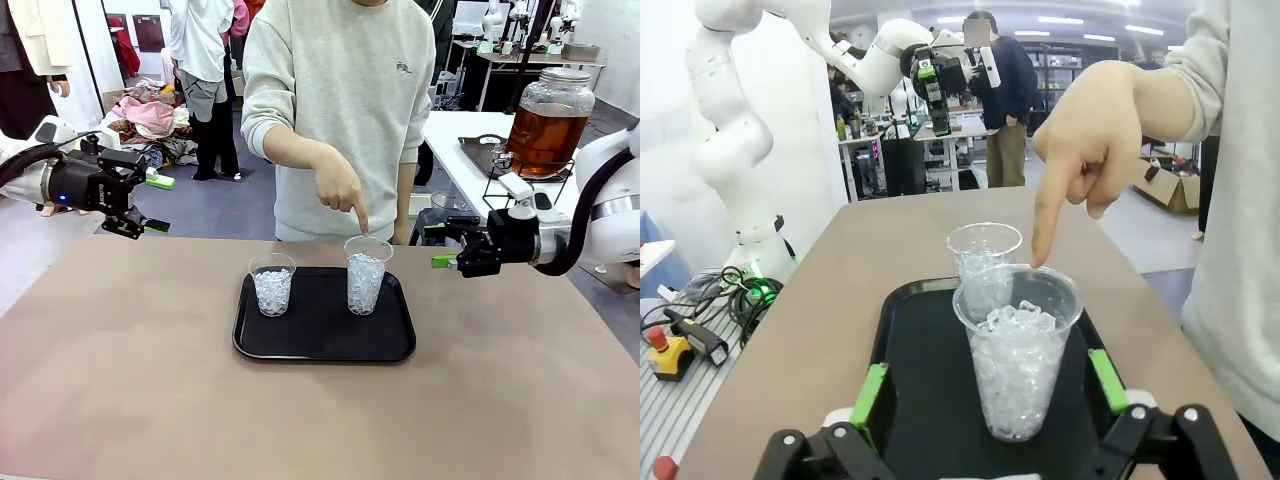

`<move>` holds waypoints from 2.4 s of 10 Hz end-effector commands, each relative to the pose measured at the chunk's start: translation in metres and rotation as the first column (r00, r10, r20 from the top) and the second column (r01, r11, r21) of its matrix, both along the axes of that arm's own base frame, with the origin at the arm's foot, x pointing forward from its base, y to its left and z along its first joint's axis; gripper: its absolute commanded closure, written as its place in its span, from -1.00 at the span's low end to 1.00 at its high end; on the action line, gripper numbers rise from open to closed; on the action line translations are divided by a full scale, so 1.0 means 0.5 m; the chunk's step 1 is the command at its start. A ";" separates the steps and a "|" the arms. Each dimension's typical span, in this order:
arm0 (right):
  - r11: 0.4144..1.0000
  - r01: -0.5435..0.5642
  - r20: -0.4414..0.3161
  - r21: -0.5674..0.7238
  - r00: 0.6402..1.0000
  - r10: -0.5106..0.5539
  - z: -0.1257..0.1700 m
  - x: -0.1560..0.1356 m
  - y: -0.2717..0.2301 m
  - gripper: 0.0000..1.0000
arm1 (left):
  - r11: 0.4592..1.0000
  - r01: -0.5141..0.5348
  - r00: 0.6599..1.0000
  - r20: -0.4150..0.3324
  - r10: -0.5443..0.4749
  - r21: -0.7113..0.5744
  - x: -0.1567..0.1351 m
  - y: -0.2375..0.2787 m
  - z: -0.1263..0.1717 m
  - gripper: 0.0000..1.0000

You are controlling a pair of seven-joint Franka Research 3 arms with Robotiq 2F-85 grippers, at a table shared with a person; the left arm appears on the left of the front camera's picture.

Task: Pour the drink into the iced cup.
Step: Pick up the iced cup indicated by the human and present it to them.

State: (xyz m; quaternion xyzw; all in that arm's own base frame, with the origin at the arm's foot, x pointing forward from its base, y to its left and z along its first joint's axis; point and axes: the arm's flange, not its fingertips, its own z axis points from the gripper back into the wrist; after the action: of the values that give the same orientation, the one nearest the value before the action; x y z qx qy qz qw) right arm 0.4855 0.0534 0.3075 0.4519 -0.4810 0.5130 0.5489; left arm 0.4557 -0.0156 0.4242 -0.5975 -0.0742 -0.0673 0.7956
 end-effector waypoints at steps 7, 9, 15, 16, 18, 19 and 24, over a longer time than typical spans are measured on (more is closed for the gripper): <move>0.991 -0.080 0.053 0.105 0.996 0.075 -0.153 0.063 0.058 -1.00 | 1.000 -0.005 1.000 0.006 0.005 0.001 -0.001 0.000 0.003 -1.00; 0.991 -0.087 0.023 0.098 0.996 0.085 -0.170 0.069 0.079 -1.00 | 1.000 -0.005 1.000 0.006 0.005 0.001 -0.001 0.000 0.003 -1.00; 0.988 -0.066 -0.050 0.138 0.996 0.073 -0.186 0.083 0.129 -1.00 | 1.000 -0.005 1.000 0.006 0.005 0.001 -0.001 0.000 0.003 -1.00; 0.989 -0.064 -0.055 0.136 0.996 0.071 -0.186 0.085 0.135 -1.00 | 1.000 -0.005 1.000 0.006 0.005 0.001 -0.001 0.000 0.003 -1.00; 0.989 -0.065 -0.063 0.131 0.995 0.074 -0.188 0.090 0.143 -1.00 | 1.000 -0.005 1.000 0.006 0.005 0.001 -0.001 0.000 0.003 -1.00; 0.989 -0.070 -0.066 0.128 0.995 0.079 -0.188 0.090 0.147 -1.00 | 1.000 -0.005 1.000 0.006 0.005 0.001 -0.001 0.000 0.003 -1.00; 0.991 -0.073 -0.078 0.110 0.994 0.082 -0.184 0.092 0.171 -1.00 | 1.000 -0.005 1.000 0.006 0.005 0.001 -0.001 0.000 0.003 -1.00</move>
State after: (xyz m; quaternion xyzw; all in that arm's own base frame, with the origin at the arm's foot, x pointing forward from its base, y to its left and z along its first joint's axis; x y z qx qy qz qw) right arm 0.5225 0.1286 0.2119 0.5223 -0.4676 0.4982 0.5102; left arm 0.4556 -0.0156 0.4242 -0.5974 -0.0743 -0.0673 0.7956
